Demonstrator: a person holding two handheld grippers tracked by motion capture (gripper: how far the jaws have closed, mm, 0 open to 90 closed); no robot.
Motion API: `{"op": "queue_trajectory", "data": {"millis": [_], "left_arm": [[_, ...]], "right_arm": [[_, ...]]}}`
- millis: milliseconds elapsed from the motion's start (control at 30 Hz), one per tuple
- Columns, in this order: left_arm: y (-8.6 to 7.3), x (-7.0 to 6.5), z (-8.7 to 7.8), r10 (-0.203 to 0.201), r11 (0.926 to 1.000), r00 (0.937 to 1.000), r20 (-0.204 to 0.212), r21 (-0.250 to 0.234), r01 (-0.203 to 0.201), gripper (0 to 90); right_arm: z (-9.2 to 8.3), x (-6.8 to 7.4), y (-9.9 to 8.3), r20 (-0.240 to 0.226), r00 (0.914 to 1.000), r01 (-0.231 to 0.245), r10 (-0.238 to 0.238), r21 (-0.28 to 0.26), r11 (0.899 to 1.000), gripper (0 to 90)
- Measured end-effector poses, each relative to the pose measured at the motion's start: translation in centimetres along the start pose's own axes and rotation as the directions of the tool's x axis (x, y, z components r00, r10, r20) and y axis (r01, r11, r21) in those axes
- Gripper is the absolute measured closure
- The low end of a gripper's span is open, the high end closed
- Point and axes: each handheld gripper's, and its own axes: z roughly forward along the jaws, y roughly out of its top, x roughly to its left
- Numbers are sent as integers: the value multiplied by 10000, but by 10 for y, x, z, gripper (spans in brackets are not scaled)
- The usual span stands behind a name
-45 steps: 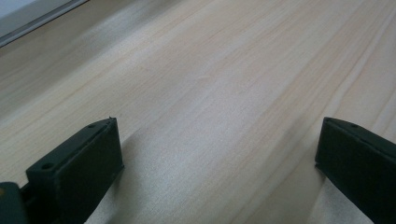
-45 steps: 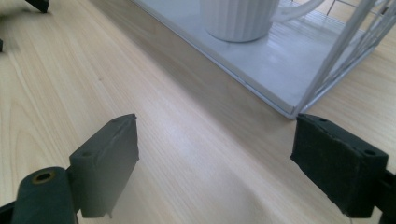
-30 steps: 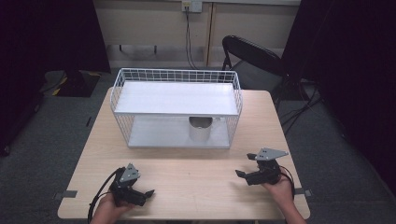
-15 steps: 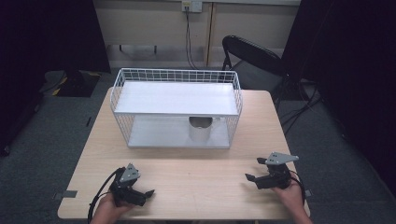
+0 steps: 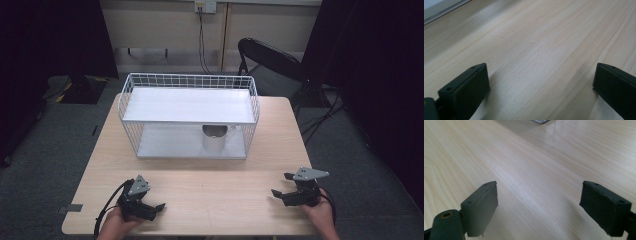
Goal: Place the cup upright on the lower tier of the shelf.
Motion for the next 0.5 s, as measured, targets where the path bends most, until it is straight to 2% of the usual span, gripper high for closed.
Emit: {"op": "queue_trajectory", "data": {"millis": [500], "left_arm": [[0, 0, 0, 0, 10000, 10000, 1, 0, 0, 0]], "right_arm": [[0, -6, -11, 332, 9994, -109, 91, 542, 9985, 133]]}}
